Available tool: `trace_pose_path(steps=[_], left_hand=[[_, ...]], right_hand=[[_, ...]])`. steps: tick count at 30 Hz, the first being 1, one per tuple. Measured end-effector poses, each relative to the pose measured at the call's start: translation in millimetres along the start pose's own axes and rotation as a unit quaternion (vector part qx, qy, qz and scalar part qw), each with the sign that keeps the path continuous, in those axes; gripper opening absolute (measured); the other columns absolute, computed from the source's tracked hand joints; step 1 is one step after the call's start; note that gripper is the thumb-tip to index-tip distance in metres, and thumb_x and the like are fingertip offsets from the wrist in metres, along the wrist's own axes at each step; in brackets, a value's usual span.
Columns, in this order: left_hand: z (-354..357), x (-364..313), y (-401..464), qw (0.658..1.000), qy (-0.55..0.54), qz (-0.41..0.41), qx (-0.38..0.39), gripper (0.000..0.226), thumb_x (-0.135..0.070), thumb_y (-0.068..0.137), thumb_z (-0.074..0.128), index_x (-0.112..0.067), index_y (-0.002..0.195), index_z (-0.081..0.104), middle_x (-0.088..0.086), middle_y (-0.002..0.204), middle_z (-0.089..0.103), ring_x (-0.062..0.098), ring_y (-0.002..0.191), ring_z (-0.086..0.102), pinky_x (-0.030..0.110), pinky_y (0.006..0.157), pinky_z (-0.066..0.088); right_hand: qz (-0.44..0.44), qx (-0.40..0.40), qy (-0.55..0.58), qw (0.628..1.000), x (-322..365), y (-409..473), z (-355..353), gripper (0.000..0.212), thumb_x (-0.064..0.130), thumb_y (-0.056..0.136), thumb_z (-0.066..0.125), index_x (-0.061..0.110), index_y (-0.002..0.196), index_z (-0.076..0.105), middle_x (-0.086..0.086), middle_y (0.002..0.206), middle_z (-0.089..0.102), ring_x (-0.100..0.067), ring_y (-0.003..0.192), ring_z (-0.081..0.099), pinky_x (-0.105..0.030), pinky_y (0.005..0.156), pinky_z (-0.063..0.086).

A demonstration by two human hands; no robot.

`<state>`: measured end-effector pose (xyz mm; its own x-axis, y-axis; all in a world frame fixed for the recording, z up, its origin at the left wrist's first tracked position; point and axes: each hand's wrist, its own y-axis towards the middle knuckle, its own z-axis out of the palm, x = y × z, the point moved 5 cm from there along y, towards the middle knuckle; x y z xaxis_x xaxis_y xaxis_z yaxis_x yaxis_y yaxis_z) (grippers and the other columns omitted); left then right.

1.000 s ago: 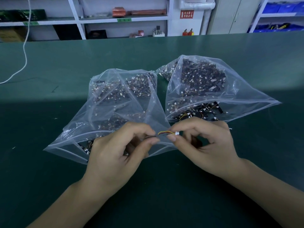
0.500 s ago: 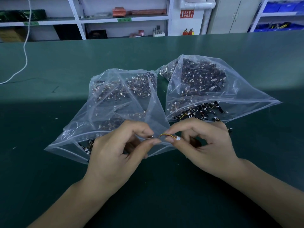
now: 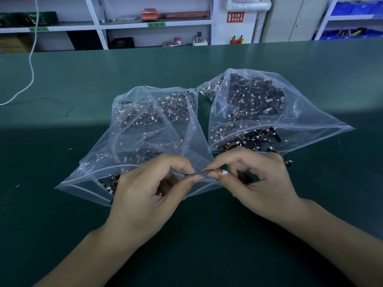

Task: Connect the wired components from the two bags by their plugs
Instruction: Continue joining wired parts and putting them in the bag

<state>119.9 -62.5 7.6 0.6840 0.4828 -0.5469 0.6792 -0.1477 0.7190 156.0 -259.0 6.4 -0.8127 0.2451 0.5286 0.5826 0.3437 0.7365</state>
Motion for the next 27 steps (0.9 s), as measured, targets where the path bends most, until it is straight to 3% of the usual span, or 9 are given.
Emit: trace_pose_path(steps=[5,13,27], left_hand=[[0.1,-0.1,0.4,1.0,0.01,0.006,0.007,0.011,-0.03,0.095,0.075,-0.032,0.099,0.065,-0.012,0.074,0.068,0.004,0.059,0.068,0.025,0.051,0.054],[0.5,0.4,0.4,1.0,0.011,0.021,0.006,0.012,-0.027,0.095,0.076,-0.029,0.1,0.066,-0.011,0.072,0.068,0.006,0.058,0.069,0.028,0.05,0.053],[1.6,1.4,-0.4,1.0,0.007,0.02,0.011,0.01,-0.029,0.096,0.076,-0.029,0.1,0.066,-0.011,0.075,0.068,0.007,0.059,0.069,0.03,0.049,0.054]], right_hand=[[-0.003,0.003,0.007,1.0,-0.3,-1.4,1.2,0.011,0.009,0.096,0.078,0.014,0.105,0.077,0.003,0.052,0.048,-0.017,0.046,0.043,-0.03,0.048,0.038],[0.017,0.0,0.006,1.0,-2.8,-1.5,1.1,0.011,0.02,0.095,0.078,0.01,0.097,0.076,0.004,0.052,0.052,-0.017,0.045,0.045,-0.034,0.046,0.037],[0.013,0.009,0.001,1.0,-3.5,-0.3,1.0,0.014,0.021,0.097,0.076,0.008,0.093,0.073,0.005,0.052,0.049,-0.014,0.046,0.042,-0.031,0.047,0.036]])
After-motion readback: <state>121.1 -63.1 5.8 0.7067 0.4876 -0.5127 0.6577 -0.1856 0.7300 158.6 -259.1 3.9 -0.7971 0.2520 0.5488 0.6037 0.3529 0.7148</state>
